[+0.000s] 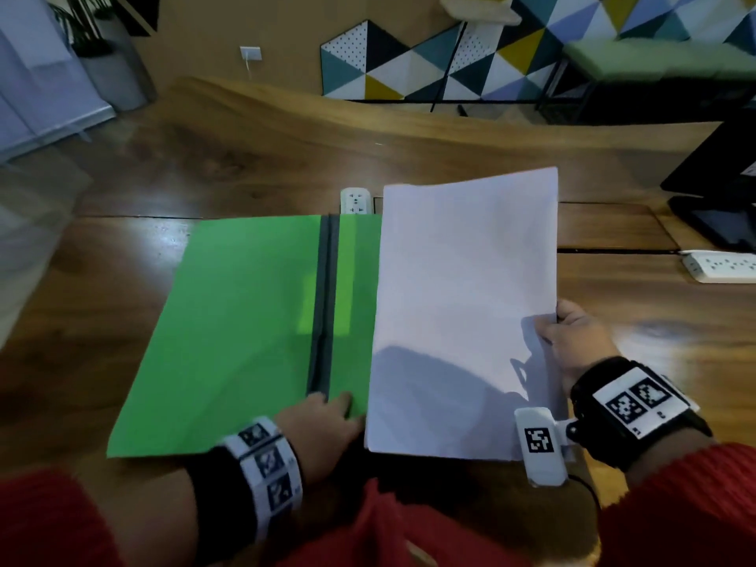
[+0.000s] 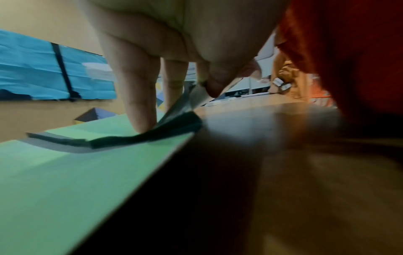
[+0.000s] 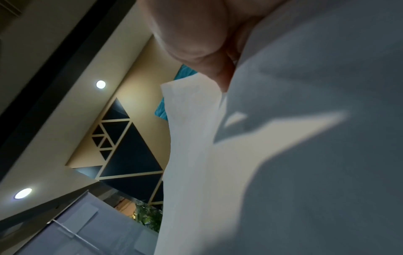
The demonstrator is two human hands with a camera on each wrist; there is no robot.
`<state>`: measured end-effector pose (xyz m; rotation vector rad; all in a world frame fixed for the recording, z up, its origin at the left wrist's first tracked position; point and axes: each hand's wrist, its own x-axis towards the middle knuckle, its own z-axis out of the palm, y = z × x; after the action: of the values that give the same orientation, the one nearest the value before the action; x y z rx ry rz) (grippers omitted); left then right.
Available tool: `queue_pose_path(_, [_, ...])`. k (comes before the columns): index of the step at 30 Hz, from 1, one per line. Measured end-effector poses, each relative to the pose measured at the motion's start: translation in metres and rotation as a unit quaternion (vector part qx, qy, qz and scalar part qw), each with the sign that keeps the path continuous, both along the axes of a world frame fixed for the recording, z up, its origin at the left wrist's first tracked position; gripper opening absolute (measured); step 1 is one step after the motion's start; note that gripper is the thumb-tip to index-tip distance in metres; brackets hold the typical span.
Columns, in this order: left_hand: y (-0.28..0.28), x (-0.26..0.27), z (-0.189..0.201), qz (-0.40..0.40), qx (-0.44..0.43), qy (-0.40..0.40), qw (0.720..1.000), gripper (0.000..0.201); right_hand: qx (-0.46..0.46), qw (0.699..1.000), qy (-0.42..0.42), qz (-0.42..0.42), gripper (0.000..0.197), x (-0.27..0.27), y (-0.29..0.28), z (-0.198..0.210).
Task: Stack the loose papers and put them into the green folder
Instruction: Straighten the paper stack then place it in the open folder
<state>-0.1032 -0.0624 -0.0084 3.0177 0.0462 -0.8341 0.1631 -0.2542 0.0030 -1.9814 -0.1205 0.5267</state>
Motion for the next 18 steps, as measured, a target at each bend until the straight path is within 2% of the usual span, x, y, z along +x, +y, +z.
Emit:
queue_pose_path(3, [-0.039, -0.012, 0.003, -0.008, -0.062, 0.093, 0.994, 0.04, -0.043, 0.998, 0.03, 0.022, 0.031, -0.011, -0.024, -0.026])
queue_pose_path(5, [-0.057, -0.021, 0.005, -0.029, -0.095, 0.132, 0.986, 0.042, -0.072, 0.995, 0.045, 0.047, 0.003, -0.021, -0.036, -0.042])
queue_pose_path(7, [-0.065, -0.03, 0.003, -0.011, -0.112, 0.146, 0.983, 0.043, -0.101, 0.992, 0.061, 0.05, 0.034, -0.024, -0.046, -0.062])
queue_pose_path(8, [-0.067, -0.034, 0.0, -0.007, -0.118, 0.14, 0.983, 0.044, -0.098, 0.992, 0.069, 0.05, 0.036, -0.025, -0.049, -0.072])
queue_pose_path(11, [-0.067, -0.038, -0.006, -0.015, -0.125, 0.134, 0.983, 0.043, -0.138, 0.985, 0.079, 0.063, 0.016, -0.028, -0.051, -0.089])
queue_pose_path(13, [-0.063, -0.042, -0.01, 0.058, -0.172, 0.068, 0.981, 0.048, -0.157, 0.983, 0.078, 0.061, 0.005, -0.025, -0.054, -0.1])
queue_pose_path(14, [-0.059, -0.043, -0.008, 0.125, -0.203, 0.015, 0.971, 0.048, -0.16, 0.982, 0.079, 0.057, 0.005, -0.026, -0.053, -0.101])
queue_pose_path(16, [-0.045, -0.042, -0.003, 0.242, -0.228, -0.108, 0.937, 0.031, -0.157, 0.983, 0.078, 0.052, 0.012, -0.034, -0.044, -0.087])
queue_pose_path(18, [-0.027, -0.036, 0.0, 0.328, -0.204, -0.169, 0.907, 0.031, -0.15, 0.985, 0.062, 0.053, 0.025, -0.043, -0.034, -0.074])
